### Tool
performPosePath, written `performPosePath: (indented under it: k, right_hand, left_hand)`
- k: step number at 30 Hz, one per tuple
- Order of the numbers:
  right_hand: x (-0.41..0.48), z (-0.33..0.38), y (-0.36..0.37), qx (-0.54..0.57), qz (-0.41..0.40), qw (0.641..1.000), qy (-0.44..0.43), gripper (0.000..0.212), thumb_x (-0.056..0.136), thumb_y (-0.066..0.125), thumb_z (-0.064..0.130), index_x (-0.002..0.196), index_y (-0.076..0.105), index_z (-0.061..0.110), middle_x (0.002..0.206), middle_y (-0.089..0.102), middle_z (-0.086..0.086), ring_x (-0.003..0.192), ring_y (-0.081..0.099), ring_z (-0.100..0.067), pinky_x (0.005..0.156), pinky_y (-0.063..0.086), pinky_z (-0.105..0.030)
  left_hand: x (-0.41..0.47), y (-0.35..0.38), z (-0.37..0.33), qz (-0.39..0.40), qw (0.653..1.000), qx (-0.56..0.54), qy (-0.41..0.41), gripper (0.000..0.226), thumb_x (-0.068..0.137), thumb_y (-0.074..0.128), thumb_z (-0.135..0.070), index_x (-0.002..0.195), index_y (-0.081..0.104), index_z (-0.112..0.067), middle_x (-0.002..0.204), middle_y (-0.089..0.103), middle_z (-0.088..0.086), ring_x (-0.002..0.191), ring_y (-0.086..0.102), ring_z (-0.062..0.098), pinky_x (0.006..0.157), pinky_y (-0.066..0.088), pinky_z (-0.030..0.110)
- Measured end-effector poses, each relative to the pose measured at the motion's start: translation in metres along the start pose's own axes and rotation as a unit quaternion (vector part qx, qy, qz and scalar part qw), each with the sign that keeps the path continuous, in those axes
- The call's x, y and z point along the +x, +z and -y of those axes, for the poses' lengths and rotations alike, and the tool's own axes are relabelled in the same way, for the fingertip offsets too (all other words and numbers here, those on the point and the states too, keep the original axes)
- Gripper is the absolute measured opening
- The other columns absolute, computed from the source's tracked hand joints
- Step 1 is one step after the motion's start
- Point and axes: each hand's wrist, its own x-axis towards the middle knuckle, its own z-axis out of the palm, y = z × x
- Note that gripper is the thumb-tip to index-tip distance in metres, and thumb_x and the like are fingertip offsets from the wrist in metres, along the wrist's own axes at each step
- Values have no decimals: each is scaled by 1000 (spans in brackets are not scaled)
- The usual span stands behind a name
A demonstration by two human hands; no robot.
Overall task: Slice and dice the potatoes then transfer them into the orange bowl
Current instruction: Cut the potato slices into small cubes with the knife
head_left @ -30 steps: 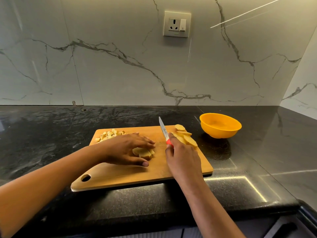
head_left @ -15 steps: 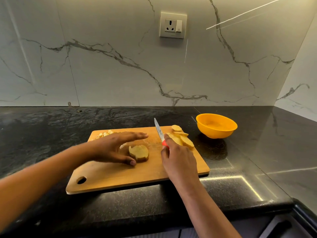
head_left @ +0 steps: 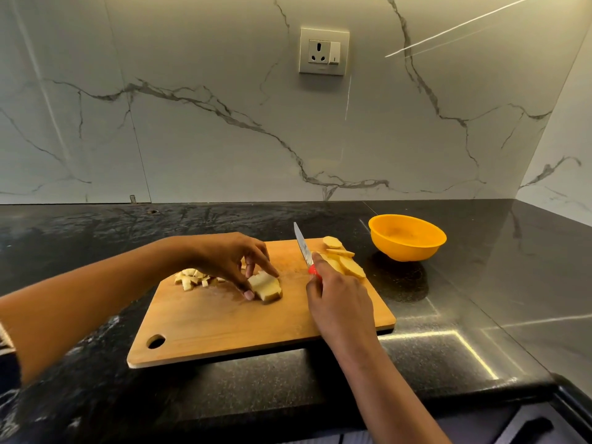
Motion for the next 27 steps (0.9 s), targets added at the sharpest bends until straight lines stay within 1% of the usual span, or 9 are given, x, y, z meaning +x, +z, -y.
performPosePath:
  k: [5, 8, 10, 12, 14, 16, 17, 19, 27]
  right_hand:
    - [0, 2, -1, -12, 14, 1000, -1, 50, 101, 41, 32, 149, 26, 30, 117, 64, 5, 100, 60, -11, 86, 51, -28]
    - [-2, 4, -2, -16, 24, 1000, -4, 50, 102, 41, 32, 149, 26, 30, 116, 64, 5, 97, 59, -8, 79, 47, -23]
    - [-3, 7, -4, -23, 31, 999, -9, 50, 102, 40, 33, 149, 26, 31, 114, 64, 6, 95, 58, -8, 72, 42, -19]
    - [-7, 8, -7, -38, 39, 998, -17, 49, 101, 40, 34, 148, 28, 32, 111, 65, 6, 93, 59, -9, 71, 43, -21]
    - [-17, 7, -11, -59, 58, 996, -21, 48, 101, 37, 35, 148, 28, 33, 108, 65, 4, 94, 59, -12, 74, 45, -25]
    - [-31, 4, -18, -77, 86, 993, -19, 47, 101, 34, 34, 148, 28, 32, 110, 63, 2, 97, 58, -16, 75, 43, -29]
    - [-37, 4, -22, -83, 93, 992, -18, 47, 101, 33, 34, 148, 27, 32, 112, 62, 1, 99, 58, -18, 73, 41, -30]
    - [-44, 5, -26, -95, 94, 991, -19, 48, 101, 32, 33, 148, 28, 31, 113, 62, 0, 100, 58, -19, 69, 37, -29]
    - [-47, 25, -10, -124, 101, 986, -41, 43, 102, 34, 29, 144, 34, 23, 115, 62, -2, 102, 59, -21, 68, 37, -29]
  left_hand:
    - [-13, 18, -16, -98, 991, 37, -82, 58, 72, 69, -51, 125, 56, -31, 113, 53, -9, 93, 51, 6, 82, 45, 18]
    - [-23, 36, -30, -149, 973, 109, -138, 93, 55, 44, -82, 131, 52, -29, 119, 53, -8, 94, 49, 4, 78, 43, 16]
    - [-31, 46, -34, -194, 962, 120, -149, 108, 49, 31, -93, 136, 46, -31, 129, 50, -7, 108, 48, 7, 86, 41, 18]
    - [-40, 57, -35, -232, 952, 115, -161, 120, 43, 19, -97, 143, 34, -31, 142, 42, -6, 126, 41, 11, 100, 36, 25]
    - [-50, 66, -37, -250, 941, 131, -188, 129, 40, 2, -99, 148, 20, -30, 153, 24, -8, 140, 24, 13, 113, 20, 32]
    - [-59, 75, -40, -220, 937, 165, -216, 130, 37, -18, -95, 147, -7, -26, 154, -8, -9, 144, -9, 13, 115, -6, 42]
    - [-62, 80, -42, -192, 940, 168, -226, 126, 34, -24, -93, 140, -20, -26, 148, -23, -7, 139, -24, 14, 111, -17, 44]
    - [-63, 87, -45, -147, 951, 129, -239, 121, 31, -26, -93, 133, -31, -28, 142, -37, -2, 130, -39, 16, 103, -29, 43]
    - [-45, 91, -54, -113, 955, 114, -251, 144, 25, -29, -92, 145, -21, -12, 150, -33, 4, 127, -41, 14, 99, -33, 40]
